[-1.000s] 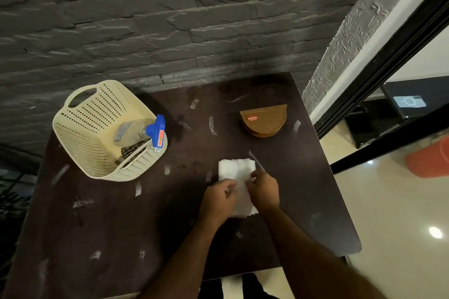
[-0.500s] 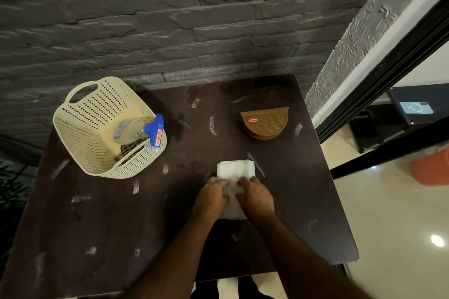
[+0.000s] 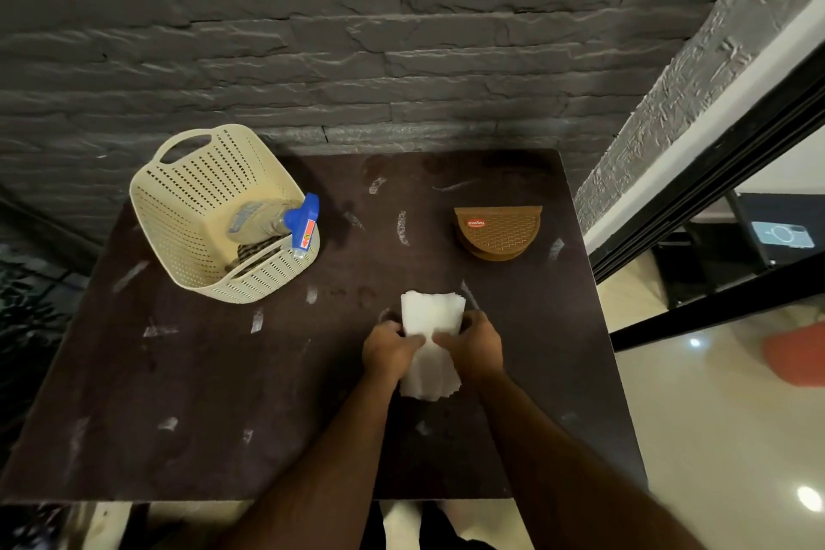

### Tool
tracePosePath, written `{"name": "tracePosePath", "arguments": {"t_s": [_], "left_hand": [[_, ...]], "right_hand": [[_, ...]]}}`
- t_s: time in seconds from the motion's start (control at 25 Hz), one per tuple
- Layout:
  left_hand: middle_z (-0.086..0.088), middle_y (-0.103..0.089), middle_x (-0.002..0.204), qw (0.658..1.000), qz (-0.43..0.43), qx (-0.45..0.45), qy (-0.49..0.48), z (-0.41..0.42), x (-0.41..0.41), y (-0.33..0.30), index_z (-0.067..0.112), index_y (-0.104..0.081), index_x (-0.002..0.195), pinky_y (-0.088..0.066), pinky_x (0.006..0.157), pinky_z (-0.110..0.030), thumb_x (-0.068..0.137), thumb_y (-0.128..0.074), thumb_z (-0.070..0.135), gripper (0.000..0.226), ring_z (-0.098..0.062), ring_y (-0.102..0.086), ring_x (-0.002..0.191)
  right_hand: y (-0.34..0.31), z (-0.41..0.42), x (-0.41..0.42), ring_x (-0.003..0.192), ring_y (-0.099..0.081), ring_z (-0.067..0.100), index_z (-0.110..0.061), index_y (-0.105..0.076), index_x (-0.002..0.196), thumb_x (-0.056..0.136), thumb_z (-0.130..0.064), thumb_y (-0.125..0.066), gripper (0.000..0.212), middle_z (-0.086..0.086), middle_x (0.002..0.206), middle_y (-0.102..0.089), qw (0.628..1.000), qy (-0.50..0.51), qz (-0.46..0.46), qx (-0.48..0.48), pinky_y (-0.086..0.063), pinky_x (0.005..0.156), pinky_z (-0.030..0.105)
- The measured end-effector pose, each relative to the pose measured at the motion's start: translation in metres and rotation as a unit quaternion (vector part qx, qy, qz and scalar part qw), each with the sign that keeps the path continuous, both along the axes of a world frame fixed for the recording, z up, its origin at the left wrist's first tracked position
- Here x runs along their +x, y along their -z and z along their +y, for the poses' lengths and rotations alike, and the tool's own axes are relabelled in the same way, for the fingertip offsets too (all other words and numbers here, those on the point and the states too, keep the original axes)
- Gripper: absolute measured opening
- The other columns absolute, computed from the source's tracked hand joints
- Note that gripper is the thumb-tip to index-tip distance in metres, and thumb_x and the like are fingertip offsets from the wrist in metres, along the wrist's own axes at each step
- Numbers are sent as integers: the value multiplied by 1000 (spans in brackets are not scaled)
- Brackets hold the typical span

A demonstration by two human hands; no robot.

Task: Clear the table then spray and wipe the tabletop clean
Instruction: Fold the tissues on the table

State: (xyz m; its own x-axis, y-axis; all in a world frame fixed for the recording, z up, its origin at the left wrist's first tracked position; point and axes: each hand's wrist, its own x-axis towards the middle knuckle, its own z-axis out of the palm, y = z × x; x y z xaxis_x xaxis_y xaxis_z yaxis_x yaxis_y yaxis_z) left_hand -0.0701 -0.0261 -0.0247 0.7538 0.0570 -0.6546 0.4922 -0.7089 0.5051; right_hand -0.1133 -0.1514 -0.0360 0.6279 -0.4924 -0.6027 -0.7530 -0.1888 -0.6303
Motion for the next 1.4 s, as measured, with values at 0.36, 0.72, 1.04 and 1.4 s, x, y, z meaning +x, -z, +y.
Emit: {"name": "tracePosePath", "arguments": {"t_s": [0.36,0.72,1.04,1.4], "left_hand": [[-4,-73,88,952,-11,-237,-193,83,-5,-39,16,-64,88,-51,58,-27,80,-73,27,16,-17,-70,78],[-6,-71,100,869,-80,-281,-400,270,-82,-59,10,-64,104,-56,61,-27,88,-69,22,20,-21,-69,86],[-11,-72,95,765,-113,-271,-574,458,-241,-33,5,-64,97,-52,52,-23,81,-76,19,24,-17,-69,74],[-13,-72,97,692,-79,-257,-670,567,-406,6,7,-66,93,-55,61,-27,82,-71,5,12,-22,-68,77]], "right_hand": [[-31,35,22,81,-72,11,-18,-68,100,79,-18,-76,22,1,98,-74,958,-94,-45,268,-55,57,26],[-55,236,21,105,-65,31,-7,-63,117,84,-16,-71,35,13,115,-68,909,-316,-12,273,-51,96,52],[-26,450,-88,116,-58,41,-7,-55,128,90,-4,-60,39,22,125,-62,828,-423,39,365,-46,98,61],[25,595,-222,93,-71,34,-7,-63,116,77,-16,-77,42,14,100,-75,802,-459,166,343,-55,85,57]]}}
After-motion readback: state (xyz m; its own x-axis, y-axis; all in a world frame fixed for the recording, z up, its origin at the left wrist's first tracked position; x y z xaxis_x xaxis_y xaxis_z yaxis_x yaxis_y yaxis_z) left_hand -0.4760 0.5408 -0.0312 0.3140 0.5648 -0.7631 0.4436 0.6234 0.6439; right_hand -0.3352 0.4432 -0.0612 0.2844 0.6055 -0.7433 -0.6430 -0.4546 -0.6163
